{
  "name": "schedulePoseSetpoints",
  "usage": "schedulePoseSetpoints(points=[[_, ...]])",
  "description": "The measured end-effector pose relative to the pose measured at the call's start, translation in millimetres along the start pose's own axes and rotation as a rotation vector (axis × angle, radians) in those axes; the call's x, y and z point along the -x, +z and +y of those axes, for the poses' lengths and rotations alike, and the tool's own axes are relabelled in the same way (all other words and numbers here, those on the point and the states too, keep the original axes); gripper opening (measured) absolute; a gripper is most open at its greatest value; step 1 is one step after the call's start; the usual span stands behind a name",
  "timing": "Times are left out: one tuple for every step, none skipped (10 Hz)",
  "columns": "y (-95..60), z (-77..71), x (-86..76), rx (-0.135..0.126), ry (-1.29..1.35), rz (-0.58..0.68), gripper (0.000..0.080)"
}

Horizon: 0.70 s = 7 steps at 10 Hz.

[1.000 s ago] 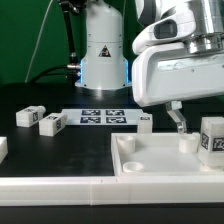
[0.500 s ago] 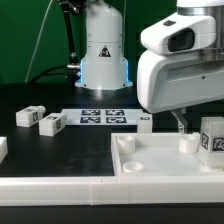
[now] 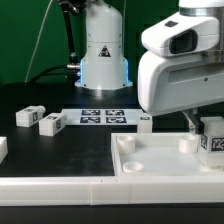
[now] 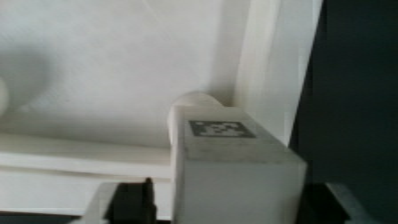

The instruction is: Assemble one leg

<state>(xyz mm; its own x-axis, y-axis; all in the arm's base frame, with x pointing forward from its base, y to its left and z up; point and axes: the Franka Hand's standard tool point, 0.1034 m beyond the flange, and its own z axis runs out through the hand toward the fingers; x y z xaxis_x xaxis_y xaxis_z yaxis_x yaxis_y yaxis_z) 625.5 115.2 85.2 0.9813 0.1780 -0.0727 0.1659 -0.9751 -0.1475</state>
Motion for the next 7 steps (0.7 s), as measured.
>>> schedulePoseSetpoints(points=[[-0.2, 0.5, -0.2, 0.0, 0.001, 0.001, 0.0291], [-0.2, 0.5, -0.2, -0.001, 0.021, 0.001, 0.0291], [-0.2, 0.4, -0.2, -0.001, 0.029, 0.001, 0.0291], [-0.2, 0.3, -0.2, -0.001, 0.069, 0.001, 0.0291], [0.4, 0.1, -0.2, -0.002, 0.186, 0.001, 0.0291], [1.0, -0.4, -1.0, -0.002, 0.31, 0.008, 0.0291], [1.3, -0.7, -1.6, -0.002, 0.463, 0.013, 0.0292]])
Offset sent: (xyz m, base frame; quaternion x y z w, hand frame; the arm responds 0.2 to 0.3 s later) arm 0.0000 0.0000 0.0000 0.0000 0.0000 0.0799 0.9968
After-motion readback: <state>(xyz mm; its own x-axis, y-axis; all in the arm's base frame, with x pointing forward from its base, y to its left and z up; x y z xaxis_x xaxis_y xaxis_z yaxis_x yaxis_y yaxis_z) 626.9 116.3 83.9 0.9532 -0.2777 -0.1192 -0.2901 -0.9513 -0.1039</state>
